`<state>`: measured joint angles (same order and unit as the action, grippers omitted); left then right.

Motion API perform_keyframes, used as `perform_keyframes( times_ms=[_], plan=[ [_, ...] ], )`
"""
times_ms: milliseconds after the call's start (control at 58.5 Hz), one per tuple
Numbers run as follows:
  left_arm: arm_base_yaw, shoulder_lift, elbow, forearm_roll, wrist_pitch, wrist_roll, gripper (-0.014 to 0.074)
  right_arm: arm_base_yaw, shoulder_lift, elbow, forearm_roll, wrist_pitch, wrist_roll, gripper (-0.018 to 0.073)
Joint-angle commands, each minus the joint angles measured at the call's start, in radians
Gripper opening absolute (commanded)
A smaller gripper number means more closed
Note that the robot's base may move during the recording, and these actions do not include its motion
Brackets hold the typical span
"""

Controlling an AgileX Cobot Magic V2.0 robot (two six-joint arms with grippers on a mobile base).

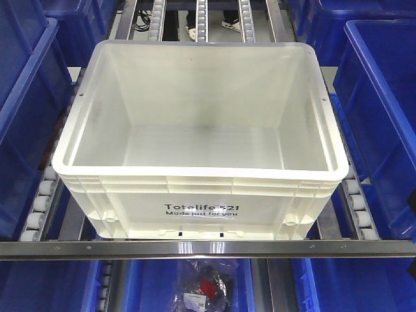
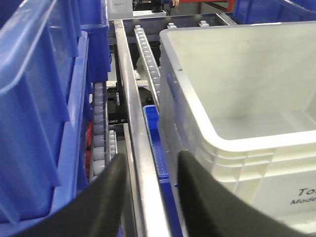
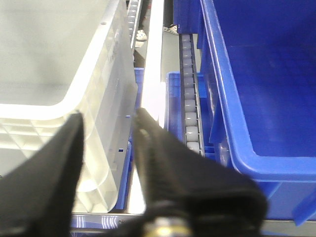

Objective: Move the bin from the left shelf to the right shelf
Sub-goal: 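Position both grippers beside the white tote's side rims, then lower both grippers onto the white tote's side rims and close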

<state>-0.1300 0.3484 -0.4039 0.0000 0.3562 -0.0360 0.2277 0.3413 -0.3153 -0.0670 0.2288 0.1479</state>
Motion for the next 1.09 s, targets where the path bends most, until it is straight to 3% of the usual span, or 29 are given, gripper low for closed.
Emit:
perform_keyframes(
  times_ms=[0,103,222,427,564,667,769,975,1077],
  plan=[
    [-0.026,0.013,-0.035,-0.008,-0.063,-0.003,0.0409,0.003,0.014,-0.035,-0.005,-0.068,-0.005,0.0396],
    [-0.06,0.029,-0.038,-0.007,-0.062,-0.003,0.0528,0.003,0.017,-0.035,-0.005,-0.069,-0.005,0.0473],
    [-0.111,0.071,-0.039,-0.007,-0.061,-0.003,0.0596,0.022,0.035,-0.035,-0.001,-0.076,-0.005,0.0501],
    [-0.193,0.21,-0.131,-0.007,0.005,-0.003,0.0587,0.093,0.169,-0.094,-0.001,-0.044,-0.005,0.0494],
    [-0.193,0.345,-0.253,-0.007,0.074,-0.019,0.0587,0.096,0.305,-0.204,-0.001,-0.019,-0.004,0.0494],
    [-0.193,0.454,-0.337,0.0,0.071,-0.084,0.0587,0.096,0.424,-0.3,0.003,0.003,0.002,0.0494],
    [-0.192,0.562,-0.418,0.019,0.074,-0.087,0.0587,0.096,0.552,-0.405,0.002,0.046,0.044,0.0494],
    [-0.189,0.767,-0.615,0.031,0.149,-0.089,0.0587,0.033,0.777,-0.65,0.002,0.211,0.135,0.0494],
    [-0.189,0.862,-0.723,0.078,0.225,-0.121,0.0587,0.008,0.872,-0.753,0.003,0.299,0.136,0.0494]
  ],
)
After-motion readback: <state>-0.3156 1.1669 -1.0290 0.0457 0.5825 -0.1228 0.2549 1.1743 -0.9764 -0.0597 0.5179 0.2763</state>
